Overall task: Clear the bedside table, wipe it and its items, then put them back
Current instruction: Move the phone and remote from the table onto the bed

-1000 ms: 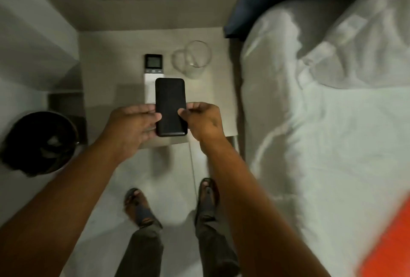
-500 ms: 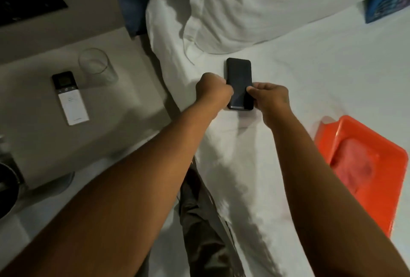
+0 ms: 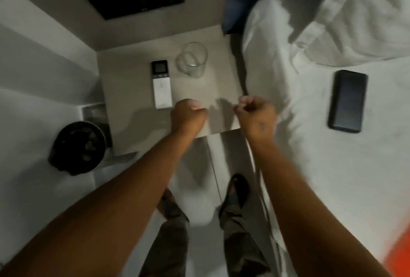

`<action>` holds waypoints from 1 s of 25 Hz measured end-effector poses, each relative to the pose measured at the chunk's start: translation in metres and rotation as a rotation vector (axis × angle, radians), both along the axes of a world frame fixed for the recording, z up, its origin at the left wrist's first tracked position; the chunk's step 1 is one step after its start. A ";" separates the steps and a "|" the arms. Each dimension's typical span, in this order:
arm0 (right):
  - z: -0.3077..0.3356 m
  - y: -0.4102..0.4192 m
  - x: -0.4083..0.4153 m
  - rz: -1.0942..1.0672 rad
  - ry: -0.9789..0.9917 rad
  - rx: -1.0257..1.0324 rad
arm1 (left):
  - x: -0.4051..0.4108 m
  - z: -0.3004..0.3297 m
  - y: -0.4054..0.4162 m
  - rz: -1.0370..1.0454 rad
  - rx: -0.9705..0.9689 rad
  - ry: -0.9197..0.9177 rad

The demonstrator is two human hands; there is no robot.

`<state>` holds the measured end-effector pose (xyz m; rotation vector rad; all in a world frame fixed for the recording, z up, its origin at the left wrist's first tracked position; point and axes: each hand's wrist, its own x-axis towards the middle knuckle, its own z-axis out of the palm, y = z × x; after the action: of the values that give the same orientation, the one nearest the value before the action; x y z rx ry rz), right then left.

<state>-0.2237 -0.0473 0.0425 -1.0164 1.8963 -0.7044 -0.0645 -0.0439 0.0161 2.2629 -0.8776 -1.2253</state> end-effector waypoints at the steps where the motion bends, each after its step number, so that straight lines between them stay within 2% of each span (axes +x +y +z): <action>1: -0.021 -0.002 0.040 0.086 -0.053 0.090 | 0.043 -0.012 0.003 0.007 0.026 -0.083; 3: -0.062 -0.013 0.106 0.238 -0.054 0.214 | 0.122 -0.040 0.003 -0.008 0.092 -0.198; 5: -0.090 -0.034 0.156 0.264 -0.012 0.239 | 0.173 -0.066 -0.006 -0.014 0.152 -0.178; 8: -0.118 -0.066 0.197 0.232 0.050 0.239 | 0.191 -0.098 -0.027 -0.024 0.120 -0.015; 12: -0.140 -0.084 0.220 0.272 0.092 0.254 | 0.187 -0.121 -0.049 0.119 0.070 0.235; 16: -0.144 -0.074 0.213 0.222 -0.132 0.345 | 0.186 -0.110 -0.030 0.202 0.052 0.395; 19: -0.123 -0.039 0.193 0.174 -0.338 0.365 | 0.176 -0.085 0.010 0.252 -0.008 0.508; 21: -0.093 -0.009 0.163 0.103 -0.422 0.349 | 0.156 -0.060 0.035 0.193 -0.014 0.543; 25: -0.028 0.048 0.067 -0.056 -0.482 0.235 | 0.072 0.000 0.047 -0.100 -0.024 0.559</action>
<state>-0.1567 0.0009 0.0142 -0.5827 1.5433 -0.6687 0.0078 0.0029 0.0165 1.7228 -0.7801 -1.7569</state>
